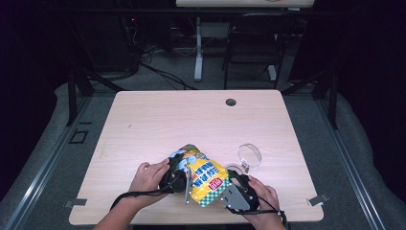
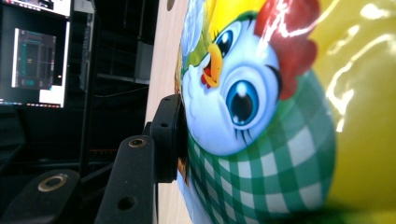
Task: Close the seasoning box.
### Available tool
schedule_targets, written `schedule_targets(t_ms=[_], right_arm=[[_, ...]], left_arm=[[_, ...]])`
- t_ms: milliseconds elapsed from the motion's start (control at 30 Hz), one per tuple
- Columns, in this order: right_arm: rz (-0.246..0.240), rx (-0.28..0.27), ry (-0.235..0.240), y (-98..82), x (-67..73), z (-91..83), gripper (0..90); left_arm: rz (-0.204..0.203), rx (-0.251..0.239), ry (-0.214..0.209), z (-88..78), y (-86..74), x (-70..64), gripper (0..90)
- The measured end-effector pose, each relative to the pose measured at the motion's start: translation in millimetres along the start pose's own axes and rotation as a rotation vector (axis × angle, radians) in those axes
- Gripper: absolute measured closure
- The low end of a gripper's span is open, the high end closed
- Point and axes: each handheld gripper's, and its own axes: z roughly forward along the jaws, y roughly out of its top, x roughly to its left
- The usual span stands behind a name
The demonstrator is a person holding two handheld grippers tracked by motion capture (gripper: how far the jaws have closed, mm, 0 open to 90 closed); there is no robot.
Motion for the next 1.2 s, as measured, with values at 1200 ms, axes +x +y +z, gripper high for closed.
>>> schedule_targets(t_ms=[1200], right_arm=[[0.032,-0.012,-0.002,-1.7,1.6,0.3,68.6]], left_arm=[[0.034,0.011,0.07,-4.5,1.6,-1.8,59.9]])
